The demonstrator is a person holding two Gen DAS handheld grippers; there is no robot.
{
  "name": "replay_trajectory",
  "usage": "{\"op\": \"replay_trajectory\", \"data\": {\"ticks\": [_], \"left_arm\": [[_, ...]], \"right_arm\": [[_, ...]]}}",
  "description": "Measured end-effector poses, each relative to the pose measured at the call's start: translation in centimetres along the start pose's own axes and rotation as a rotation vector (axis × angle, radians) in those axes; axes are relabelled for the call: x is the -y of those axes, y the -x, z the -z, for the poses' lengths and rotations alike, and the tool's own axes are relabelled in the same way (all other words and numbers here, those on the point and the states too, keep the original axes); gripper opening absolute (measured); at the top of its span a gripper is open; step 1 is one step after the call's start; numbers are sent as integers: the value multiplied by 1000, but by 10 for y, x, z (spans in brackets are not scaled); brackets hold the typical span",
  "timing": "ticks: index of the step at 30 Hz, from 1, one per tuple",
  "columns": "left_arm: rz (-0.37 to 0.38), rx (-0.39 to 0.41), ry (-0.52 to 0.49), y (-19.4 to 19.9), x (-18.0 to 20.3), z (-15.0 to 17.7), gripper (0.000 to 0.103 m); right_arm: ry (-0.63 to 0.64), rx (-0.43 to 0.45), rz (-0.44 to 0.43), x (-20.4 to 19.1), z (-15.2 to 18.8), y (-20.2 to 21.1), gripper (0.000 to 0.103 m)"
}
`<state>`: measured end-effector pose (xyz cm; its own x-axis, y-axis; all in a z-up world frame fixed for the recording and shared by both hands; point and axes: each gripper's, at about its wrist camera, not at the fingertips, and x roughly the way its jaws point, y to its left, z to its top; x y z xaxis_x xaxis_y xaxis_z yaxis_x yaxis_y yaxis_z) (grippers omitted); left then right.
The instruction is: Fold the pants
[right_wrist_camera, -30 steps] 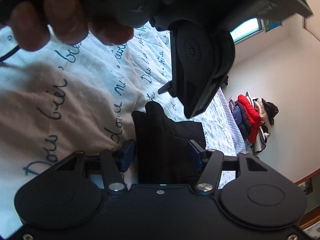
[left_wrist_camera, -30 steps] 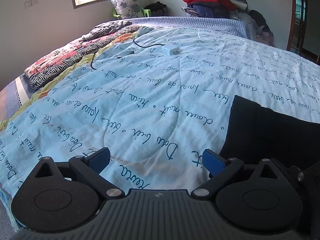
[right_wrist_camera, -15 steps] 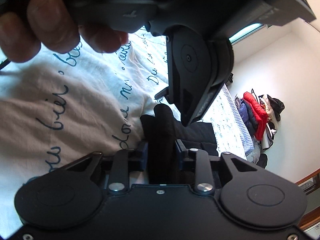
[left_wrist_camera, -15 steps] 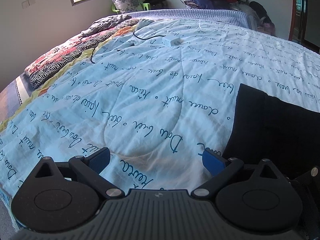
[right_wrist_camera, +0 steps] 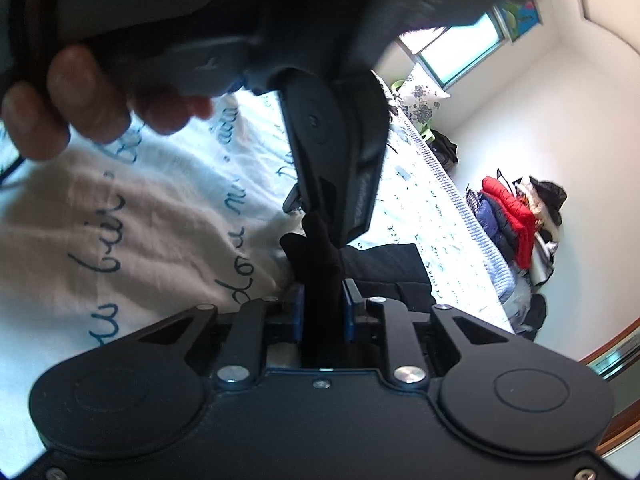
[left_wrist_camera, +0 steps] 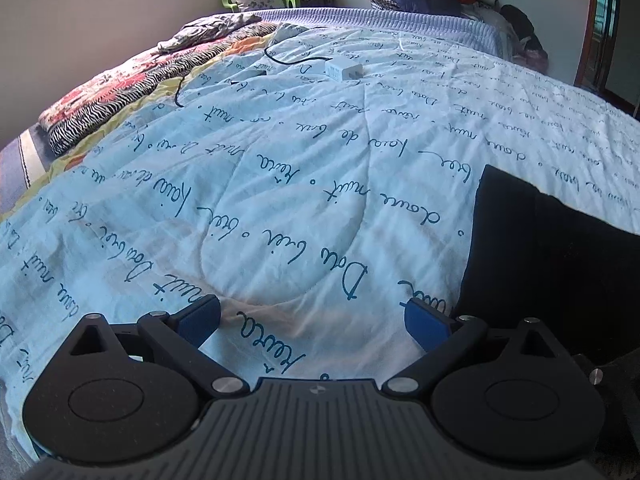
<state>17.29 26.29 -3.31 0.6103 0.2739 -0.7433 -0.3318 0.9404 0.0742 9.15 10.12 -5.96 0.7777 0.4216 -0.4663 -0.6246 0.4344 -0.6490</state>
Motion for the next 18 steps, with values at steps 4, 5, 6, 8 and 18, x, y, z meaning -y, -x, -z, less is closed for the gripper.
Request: {"op": "replay_trajectory", "data": {"ticks": [4,5,6,8,18], "left_arm": [[129,-12,101,3,-9,-6,99],[148,-16,132,2,-11,-8,99],[172,-28,161,0,-13,-10,99],[268,-63,238,-7,-20,-14,99],[638,-195,462,-46,-23,-25,101]], "right_arm": [[-25,27,25,4,3,2,15],[-36,32,25,5,3,2,15],[-47,34,23,6,4,2,14],[-72,40,18,9,5,3,14],[-186,50,-2,28,9,2,12]]}}
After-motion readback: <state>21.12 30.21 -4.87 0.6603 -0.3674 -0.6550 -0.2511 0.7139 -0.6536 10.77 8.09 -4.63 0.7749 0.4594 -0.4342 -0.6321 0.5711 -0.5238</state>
